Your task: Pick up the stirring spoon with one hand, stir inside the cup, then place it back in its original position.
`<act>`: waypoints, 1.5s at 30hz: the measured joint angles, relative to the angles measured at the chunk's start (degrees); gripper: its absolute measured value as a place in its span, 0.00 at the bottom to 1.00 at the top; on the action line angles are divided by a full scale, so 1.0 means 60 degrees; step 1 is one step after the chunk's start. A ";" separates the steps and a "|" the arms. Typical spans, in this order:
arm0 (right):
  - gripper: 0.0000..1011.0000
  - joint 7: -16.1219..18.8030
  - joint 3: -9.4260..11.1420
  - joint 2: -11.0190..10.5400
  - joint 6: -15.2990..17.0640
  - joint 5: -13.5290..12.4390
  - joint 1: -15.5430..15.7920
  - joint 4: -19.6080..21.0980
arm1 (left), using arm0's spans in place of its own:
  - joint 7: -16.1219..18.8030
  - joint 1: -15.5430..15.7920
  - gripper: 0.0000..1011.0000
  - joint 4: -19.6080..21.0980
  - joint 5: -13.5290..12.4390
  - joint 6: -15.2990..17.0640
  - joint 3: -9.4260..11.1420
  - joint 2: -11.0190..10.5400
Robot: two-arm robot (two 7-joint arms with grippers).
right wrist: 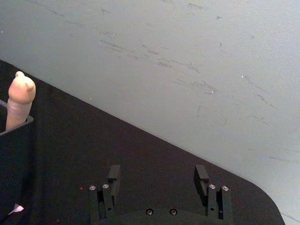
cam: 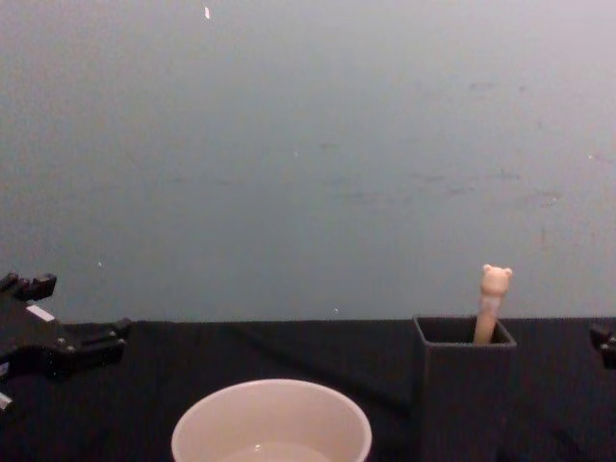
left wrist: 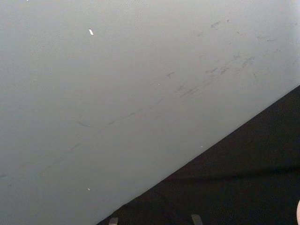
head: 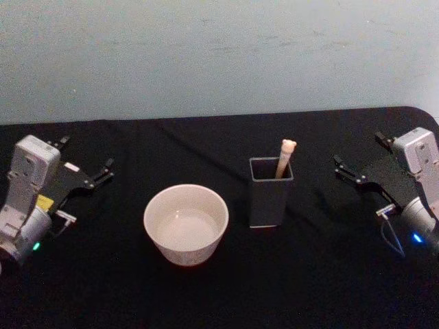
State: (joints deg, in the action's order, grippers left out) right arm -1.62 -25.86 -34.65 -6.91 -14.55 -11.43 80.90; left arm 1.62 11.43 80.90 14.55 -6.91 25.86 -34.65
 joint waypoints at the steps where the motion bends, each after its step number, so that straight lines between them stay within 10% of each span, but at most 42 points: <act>1: 0.99 0.0000 0.0000 0.0000 0.0000 0.0000 0.0000 0.0000 | 0.0000 0.0000 0.99 0.0000 0.0000 0.0000 0.0000 0.0000; 45: 0.99 0.0000 0.0000 0.0000 0.0000 0.0000 0.0000 0.0000 | 0.0001 -0.0001 0.99 0.0000 0.0000 0.0000 0.0000 0.0000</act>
State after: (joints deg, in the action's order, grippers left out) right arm -1.62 -25.86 -34.64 -6.91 -14.55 -11.43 80.90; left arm 1.62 11.43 80.90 14.55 -6.91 25.86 -34.65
